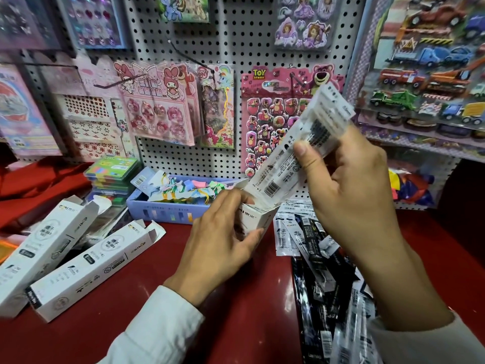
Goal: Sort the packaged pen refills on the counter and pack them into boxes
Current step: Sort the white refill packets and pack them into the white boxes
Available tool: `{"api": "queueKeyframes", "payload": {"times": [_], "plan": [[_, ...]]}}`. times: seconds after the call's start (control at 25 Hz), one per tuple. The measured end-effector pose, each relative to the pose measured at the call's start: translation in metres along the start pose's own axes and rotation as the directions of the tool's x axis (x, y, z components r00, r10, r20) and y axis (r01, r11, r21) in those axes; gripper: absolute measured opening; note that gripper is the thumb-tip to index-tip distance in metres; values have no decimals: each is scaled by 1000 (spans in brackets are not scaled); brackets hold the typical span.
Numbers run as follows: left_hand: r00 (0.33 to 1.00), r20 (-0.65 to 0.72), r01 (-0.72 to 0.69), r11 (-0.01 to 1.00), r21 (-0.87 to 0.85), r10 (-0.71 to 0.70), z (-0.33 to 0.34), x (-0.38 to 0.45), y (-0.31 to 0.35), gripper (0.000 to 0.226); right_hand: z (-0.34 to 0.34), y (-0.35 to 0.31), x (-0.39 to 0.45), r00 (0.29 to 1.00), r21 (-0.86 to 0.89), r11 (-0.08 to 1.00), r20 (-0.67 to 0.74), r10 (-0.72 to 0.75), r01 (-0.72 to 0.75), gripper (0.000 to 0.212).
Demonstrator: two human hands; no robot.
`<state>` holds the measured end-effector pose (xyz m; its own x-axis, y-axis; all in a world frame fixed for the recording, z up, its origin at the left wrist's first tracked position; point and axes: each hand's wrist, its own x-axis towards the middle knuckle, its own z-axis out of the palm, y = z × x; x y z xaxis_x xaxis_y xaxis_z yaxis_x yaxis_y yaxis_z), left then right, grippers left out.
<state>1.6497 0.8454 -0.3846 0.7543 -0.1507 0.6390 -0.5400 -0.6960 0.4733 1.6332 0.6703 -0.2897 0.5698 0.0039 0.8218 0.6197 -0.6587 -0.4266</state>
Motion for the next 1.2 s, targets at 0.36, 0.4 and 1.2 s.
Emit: {"api": "queueKeyframes", "payload": {"times": [0.36, 0.4, 1.2], "plan": [[1000, -11, -5, 1000, 11, 5, 2, -2, 4, 53, 14, 10, -5, 956, 12, 994, 275, 98, -105, 20], [1000, -11, 0, 1000, 11, 0, 2, -2, 3, 55, 14, 10, -4, 972, 39, 995, 221, 85, -96, 22], [992, -105, 78, 994, 81, -69, 31, -17, 14, 106, 11, 1, -6, 862, -425, 899, 413, 295, -104, 30]]}}
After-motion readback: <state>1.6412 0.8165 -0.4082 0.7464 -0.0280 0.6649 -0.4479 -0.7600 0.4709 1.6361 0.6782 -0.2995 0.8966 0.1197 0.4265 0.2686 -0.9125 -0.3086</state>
